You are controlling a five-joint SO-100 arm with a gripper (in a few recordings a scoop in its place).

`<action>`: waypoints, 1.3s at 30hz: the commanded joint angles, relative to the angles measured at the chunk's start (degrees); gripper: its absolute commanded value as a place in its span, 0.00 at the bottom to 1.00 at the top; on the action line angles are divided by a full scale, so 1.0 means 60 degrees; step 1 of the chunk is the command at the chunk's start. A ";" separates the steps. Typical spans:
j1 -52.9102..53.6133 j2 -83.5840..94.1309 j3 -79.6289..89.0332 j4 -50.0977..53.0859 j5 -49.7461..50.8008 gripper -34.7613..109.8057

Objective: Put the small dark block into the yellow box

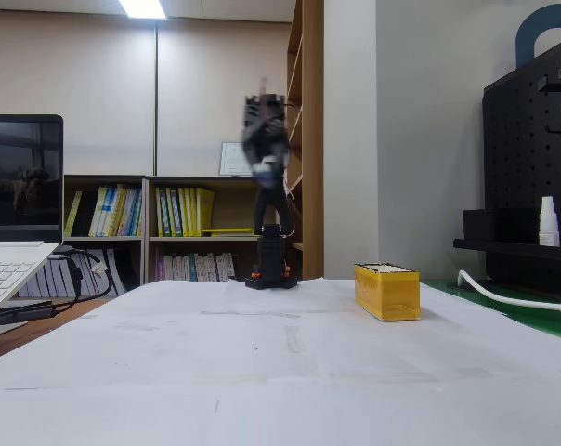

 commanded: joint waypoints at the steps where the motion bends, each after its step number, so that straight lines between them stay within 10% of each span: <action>1: -0.1333 -0.0879 -0.0952 -0.0264 0.0469 0.24; 39: -0.5142 0.1318 -0.3911 -0.4834 0.1157 0.24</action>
